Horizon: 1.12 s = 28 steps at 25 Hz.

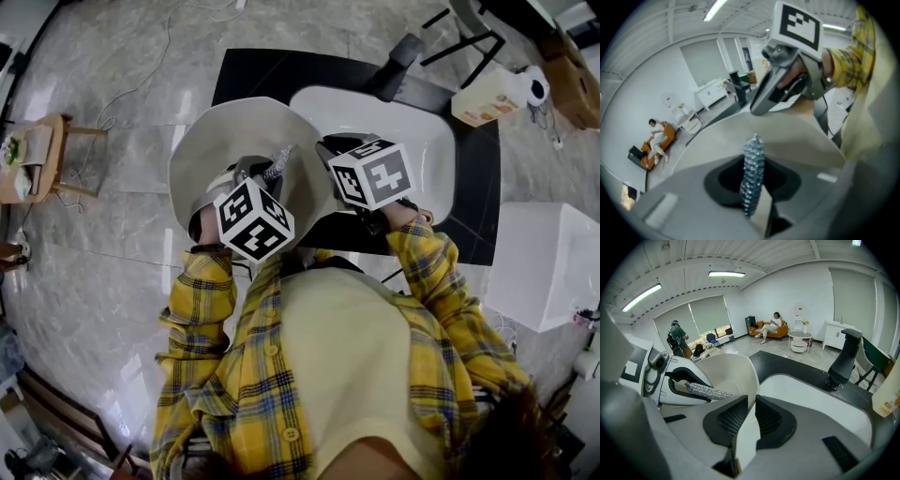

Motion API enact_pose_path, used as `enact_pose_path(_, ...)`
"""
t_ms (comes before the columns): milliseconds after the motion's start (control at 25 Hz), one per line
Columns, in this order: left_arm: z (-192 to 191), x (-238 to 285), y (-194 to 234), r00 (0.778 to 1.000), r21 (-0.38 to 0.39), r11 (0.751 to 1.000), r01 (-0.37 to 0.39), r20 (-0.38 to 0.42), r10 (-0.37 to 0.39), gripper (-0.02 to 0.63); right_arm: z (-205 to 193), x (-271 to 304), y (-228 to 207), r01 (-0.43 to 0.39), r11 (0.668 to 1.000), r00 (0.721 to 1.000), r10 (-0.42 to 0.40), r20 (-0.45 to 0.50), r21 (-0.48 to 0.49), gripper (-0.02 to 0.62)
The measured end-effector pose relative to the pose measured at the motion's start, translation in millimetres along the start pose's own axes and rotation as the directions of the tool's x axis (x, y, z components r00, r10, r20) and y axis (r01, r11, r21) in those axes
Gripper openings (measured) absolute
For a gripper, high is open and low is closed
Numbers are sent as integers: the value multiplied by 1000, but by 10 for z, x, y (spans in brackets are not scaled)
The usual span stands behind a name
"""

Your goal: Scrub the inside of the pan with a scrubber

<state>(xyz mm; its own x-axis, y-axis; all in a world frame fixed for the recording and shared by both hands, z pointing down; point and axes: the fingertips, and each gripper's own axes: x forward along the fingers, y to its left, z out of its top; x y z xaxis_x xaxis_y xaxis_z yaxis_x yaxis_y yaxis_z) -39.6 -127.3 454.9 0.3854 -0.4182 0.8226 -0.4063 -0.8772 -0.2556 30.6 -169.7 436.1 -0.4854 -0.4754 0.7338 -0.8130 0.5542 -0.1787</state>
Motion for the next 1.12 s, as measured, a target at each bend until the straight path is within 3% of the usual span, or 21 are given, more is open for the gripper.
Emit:
enact_pose_path(320, 30, -62, -225, 998, 87, 994, 64, -6, -64, 86, 7, -5, -9, -7, 1000, 1000, 7, -1, 2, 17)
enact_pose_path(720, -61, -183, -528, 979, 194, 961, 199, -85, -186, 85, -2, -2, -11, -21, 1000, 1000, 21, 0, -2, 17)
enact_pose_path(1120, -280, -385, -733, 945, 187, 932, 312, -158, -285, 86, 10, 12, 3, -34, 999, 999, 34, 2, -11, 17)
